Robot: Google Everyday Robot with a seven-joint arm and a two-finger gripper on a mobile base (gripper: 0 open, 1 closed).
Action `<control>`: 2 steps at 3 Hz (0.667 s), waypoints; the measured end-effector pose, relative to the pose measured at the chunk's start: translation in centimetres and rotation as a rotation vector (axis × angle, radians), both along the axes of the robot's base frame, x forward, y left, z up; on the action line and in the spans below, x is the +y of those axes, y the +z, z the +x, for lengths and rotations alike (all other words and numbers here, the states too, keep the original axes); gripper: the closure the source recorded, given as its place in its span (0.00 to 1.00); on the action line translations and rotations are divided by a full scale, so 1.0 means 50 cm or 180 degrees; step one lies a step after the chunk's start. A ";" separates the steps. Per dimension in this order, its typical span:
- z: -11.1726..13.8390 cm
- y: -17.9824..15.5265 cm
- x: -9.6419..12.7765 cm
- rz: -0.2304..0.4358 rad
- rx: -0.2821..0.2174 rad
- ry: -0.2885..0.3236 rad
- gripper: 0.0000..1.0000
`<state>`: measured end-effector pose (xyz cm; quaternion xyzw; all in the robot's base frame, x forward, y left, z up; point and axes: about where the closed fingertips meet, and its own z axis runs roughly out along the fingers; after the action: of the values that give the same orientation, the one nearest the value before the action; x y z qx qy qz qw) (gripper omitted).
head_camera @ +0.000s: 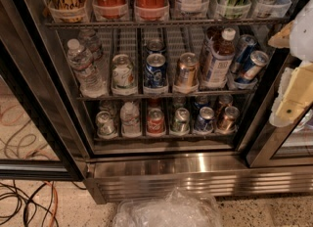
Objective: Pick green can from bottom shelf of fridge
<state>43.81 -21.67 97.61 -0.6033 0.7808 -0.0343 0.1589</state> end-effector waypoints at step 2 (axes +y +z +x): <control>0.017 -0.034 0.021 0.0132 -0.0043 -0.0190 0.00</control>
Offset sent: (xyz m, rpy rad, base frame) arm 0.0291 0.0319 -0.0601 0.1374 -0.0281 -0.1984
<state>44.68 -20.62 95.90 -0.5761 0.7979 -0.0268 0.1755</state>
